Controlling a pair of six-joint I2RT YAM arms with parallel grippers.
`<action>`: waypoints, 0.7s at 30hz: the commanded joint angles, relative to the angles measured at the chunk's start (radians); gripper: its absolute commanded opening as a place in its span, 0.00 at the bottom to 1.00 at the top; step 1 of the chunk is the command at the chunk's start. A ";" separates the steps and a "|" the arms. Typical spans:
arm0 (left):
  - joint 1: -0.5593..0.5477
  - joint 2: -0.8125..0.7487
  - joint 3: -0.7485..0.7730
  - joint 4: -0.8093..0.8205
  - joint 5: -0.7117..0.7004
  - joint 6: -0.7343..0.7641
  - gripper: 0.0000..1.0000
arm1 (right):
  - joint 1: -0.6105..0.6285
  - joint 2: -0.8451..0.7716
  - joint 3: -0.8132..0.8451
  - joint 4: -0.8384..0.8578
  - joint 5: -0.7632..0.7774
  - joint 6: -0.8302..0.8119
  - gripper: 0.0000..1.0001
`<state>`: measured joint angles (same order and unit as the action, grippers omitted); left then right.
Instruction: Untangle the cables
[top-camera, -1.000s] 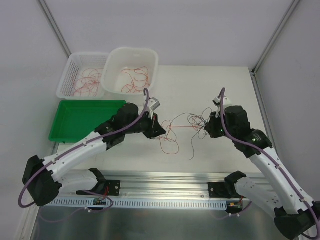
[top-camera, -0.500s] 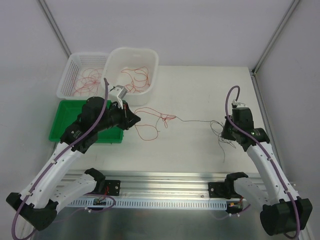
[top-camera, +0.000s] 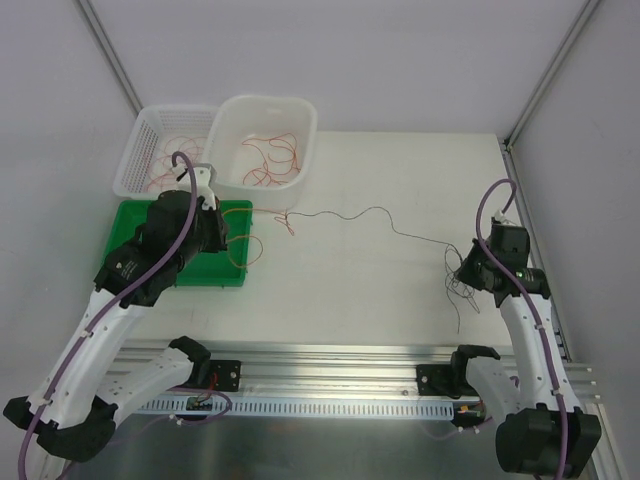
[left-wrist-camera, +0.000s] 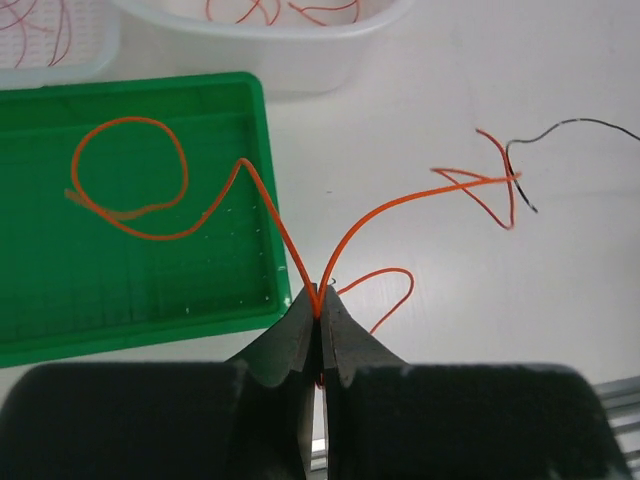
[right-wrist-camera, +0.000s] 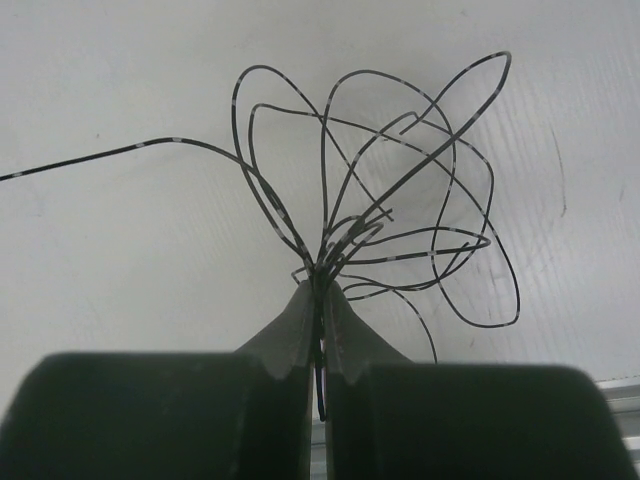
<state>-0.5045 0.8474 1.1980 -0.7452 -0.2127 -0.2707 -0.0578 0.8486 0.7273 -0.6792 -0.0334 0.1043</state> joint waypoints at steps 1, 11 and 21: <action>0.009 0.015 0.038 -0.069 -0.111 0.010 0.00 | -0.007 -0.026 0.006 0.017 -0.073 0.018 0.01; 0.015 0.032 0.138 -0.223 -0.493 0.027 0.00 | -0.050 -0.128 0.003 0.003 0.014 0.064 0.01; 0.070 0.042 0.210 -0.306 -0.722 0.053 0.00 | -0.048 -0.112 -0.017 0.009 -0.013 0.054 0.01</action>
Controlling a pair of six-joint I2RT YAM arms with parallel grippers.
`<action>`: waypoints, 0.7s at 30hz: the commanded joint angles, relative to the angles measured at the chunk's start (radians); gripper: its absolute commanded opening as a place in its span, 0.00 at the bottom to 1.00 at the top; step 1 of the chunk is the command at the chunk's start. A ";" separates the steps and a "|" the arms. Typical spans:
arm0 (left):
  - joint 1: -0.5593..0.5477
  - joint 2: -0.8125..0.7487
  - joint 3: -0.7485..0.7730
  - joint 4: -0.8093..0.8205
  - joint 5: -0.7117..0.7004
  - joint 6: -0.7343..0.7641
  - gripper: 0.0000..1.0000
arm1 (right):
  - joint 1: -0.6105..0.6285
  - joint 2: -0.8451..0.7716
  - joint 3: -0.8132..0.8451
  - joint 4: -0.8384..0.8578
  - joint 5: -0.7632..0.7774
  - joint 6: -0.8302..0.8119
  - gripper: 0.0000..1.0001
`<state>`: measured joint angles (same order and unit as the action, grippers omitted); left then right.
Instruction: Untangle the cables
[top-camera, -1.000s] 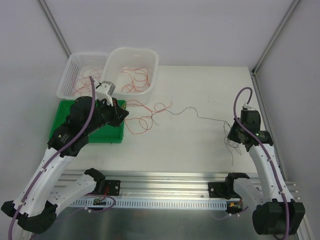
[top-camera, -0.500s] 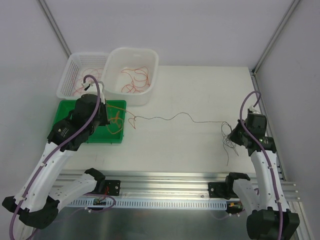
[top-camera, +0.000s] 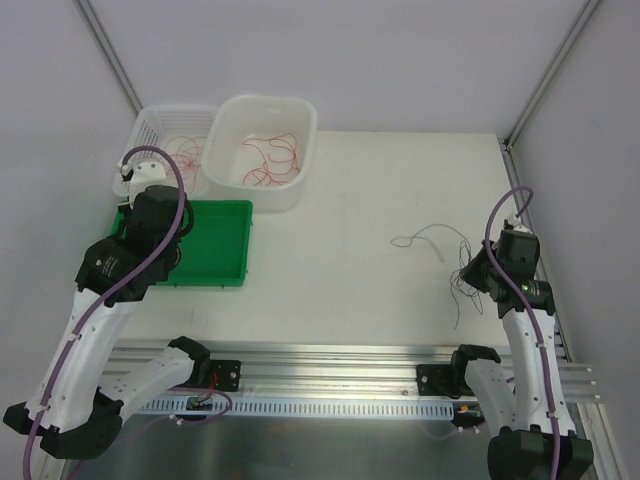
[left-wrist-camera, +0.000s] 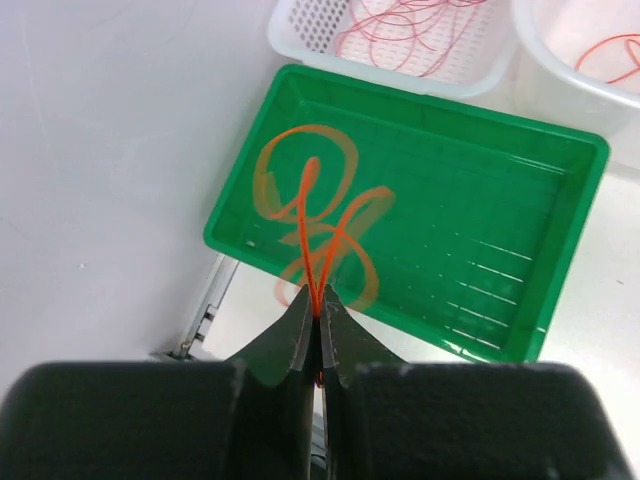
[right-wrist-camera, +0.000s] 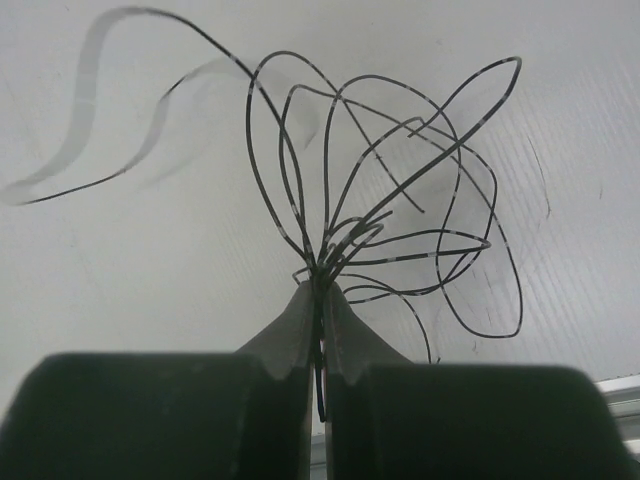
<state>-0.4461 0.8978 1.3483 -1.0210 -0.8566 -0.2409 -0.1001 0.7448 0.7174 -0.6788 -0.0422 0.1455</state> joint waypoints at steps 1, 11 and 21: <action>0.012 -0.013 0.069 -0.022 0.033 0.025 0.00 | -0.006 -0.010 -0.009 0.015 -0.008 0.009 0.01; 0.012 -0.033 0.072 0.228 0.855 0.072 0.00 | 0.091 0.073 -0.009 0.064 -0.202 -0.059 0.05; 0.010 0.124 0.179 0.291 1.004 0.061 0.00 | 0.330 0.143 -0.010 0.096 -0.174 -0.058 0.18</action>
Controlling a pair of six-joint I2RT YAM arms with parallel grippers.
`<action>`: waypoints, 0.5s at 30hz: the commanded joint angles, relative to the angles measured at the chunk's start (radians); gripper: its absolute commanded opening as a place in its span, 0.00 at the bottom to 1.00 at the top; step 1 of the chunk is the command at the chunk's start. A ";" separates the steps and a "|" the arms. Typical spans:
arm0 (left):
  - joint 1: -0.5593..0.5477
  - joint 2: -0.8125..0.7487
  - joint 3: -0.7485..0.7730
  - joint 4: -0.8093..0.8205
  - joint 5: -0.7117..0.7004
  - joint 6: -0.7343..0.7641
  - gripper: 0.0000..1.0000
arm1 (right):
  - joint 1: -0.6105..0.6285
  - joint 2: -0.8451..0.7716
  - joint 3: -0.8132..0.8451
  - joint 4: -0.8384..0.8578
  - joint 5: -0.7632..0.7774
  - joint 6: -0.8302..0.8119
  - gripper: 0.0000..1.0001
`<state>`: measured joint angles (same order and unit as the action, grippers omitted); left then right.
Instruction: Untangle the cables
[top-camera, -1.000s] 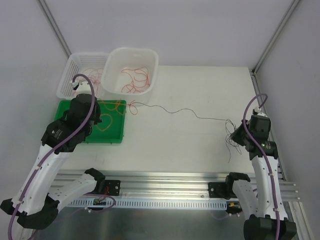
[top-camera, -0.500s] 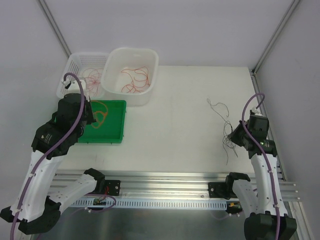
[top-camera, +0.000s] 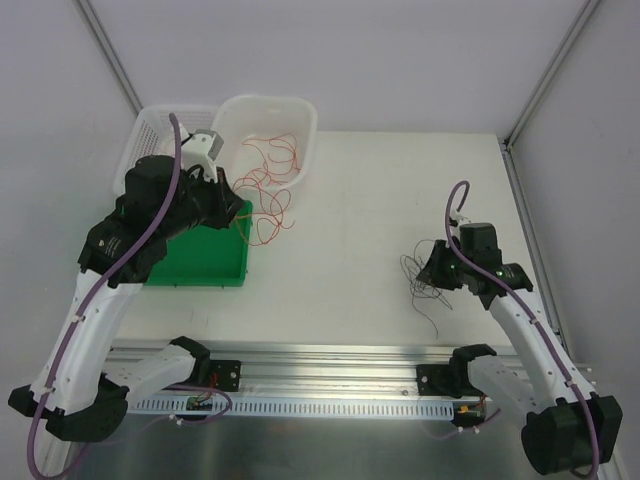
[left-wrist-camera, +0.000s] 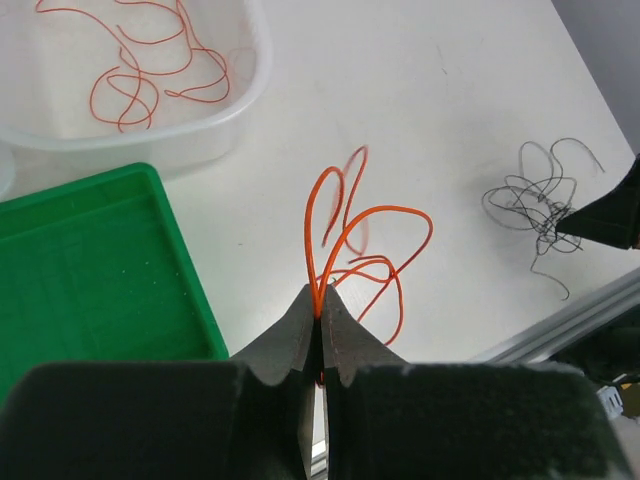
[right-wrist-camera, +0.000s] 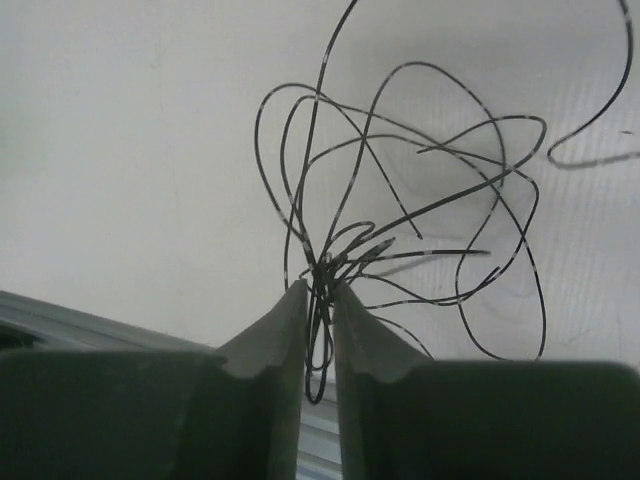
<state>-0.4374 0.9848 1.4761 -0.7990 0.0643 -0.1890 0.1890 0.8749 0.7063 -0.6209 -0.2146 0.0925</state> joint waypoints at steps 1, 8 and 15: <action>0.002 0.051 0.068 0.076 0.083 0.008 0.00 | 0.070 0.016 0.004 0.041 0.001 -0.004 0.25; 0.003 0.199 0.196 0.135 0.052 0.028 0.00 | 0.178 -0.013 0.031 0.050 0.015 -0.020 0.68; 0.006 0.346 0.331 0.199 -0.090 0.078 0.00 | 0.237 -0.100 0.038 0.052 0.024 -0.071 0.92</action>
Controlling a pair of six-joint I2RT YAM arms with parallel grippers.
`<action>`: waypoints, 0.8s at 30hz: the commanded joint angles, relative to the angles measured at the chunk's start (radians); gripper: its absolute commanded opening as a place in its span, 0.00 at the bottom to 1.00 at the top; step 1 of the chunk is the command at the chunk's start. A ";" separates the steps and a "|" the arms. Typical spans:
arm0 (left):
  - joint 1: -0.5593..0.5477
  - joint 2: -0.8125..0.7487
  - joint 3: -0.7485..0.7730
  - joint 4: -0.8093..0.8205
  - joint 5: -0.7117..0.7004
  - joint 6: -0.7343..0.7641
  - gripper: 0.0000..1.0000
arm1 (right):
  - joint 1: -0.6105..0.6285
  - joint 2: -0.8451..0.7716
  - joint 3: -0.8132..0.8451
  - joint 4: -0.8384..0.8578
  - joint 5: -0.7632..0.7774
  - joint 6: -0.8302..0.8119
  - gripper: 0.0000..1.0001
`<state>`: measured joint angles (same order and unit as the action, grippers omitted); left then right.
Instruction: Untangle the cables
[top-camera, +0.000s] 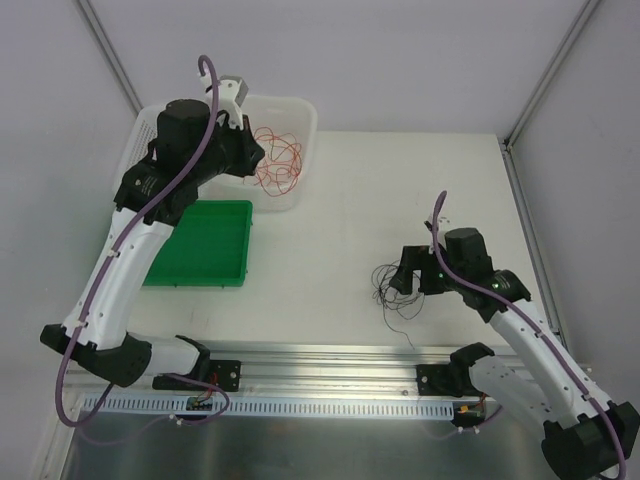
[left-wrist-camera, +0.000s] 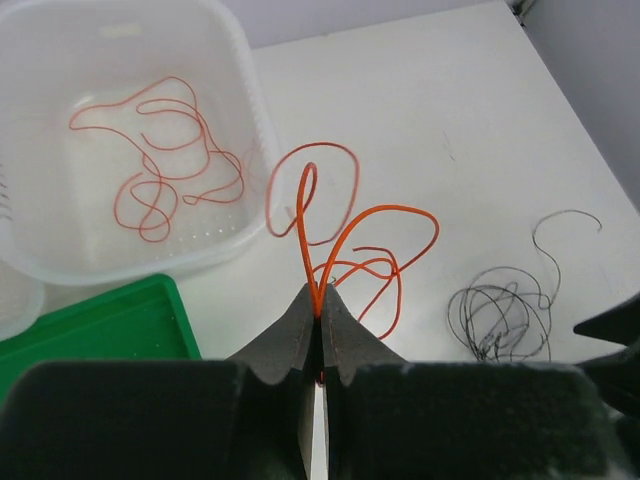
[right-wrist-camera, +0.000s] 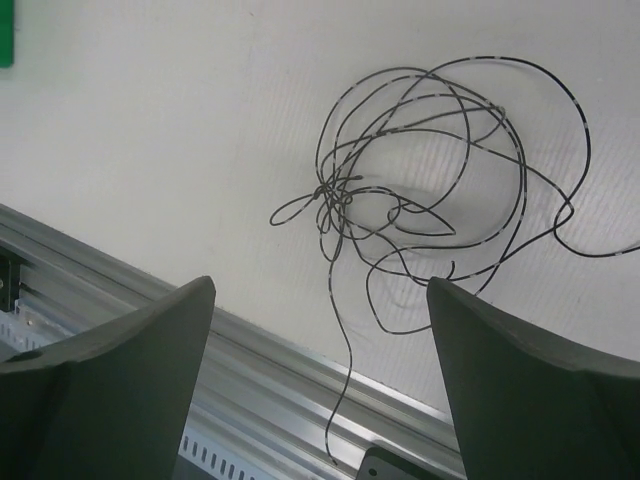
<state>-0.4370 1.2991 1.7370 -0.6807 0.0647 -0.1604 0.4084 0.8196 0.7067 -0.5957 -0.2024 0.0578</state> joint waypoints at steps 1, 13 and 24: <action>0.009 0.048 0.100 0.089 -0.106 0.058 0.00 | 0.021 -0.056 0.036 0.025 0.017 -0.041 0.93; 0.128 0.350 0.303 0.210 -0.117 0.052 0.00 | 0.030 -0.151 0.022 -0.003 0.044 -0.079 0.98; 0.202 0.571 0.368 0.274 -0.091 0.027 0.37 | 0.029 -0.171 0.027 -0.046 0.052 -0.082 0.99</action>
<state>-0.2474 1.8511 2.0518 -0.4774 -0.0284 -0.1169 0.4328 0.6609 0.7067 -0.6292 -0.1612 -0.0074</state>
